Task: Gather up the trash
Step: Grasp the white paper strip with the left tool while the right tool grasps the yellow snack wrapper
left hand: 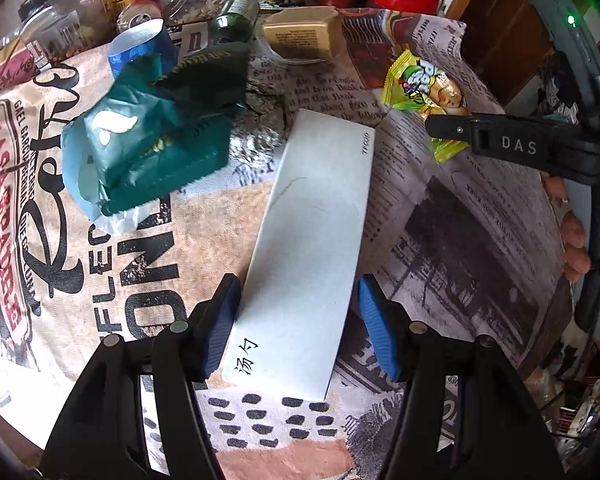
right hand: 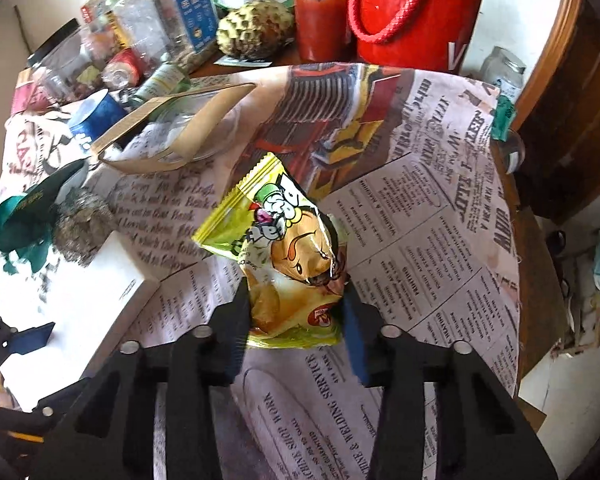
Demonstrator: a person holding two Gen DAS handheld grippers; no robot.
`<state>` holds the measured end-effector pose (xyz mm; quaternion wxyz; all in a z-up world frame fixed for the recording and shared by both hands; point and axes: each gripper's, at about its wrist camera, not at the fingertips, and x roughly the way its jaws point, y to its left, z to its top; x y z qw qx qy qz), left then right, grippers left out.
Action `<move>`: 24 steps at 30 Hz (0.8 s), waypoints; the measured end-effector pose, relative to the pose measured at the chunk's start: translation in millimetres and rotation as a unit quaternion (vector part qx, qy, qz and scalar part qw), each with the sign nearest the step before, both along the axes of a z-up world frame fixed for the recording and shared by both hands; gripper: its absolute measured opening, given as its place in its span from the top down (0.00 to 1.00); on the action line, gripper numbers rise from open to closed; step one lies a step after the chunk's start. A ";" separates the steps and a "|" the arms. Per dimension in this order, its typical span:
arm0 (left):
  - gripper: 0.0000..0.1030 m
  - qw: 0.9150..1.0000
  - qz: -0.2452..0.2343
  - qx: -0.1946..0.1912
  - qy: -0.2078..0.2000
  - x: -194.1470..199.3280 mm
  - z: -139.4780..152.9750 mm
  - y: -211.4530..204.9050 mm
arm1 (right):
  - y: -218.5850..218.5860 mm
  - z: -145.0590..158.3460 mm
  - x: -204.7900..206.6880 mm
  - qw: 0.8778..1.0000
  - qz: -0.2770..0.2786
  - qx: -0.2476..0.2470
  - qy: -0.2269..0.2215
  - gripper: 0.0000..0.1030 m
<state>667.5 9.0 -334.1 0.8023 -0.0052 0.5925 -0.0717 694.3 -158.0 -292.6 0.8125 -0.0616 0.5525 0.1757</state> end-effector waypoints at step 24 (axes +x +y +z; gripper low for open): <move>0.51 0.997 0.059 -0.023 -0.049 -49.9 39.8 -36.7 | -50.1 74.6 -106.3 0.998 0.020 0.044 -0.040 0.83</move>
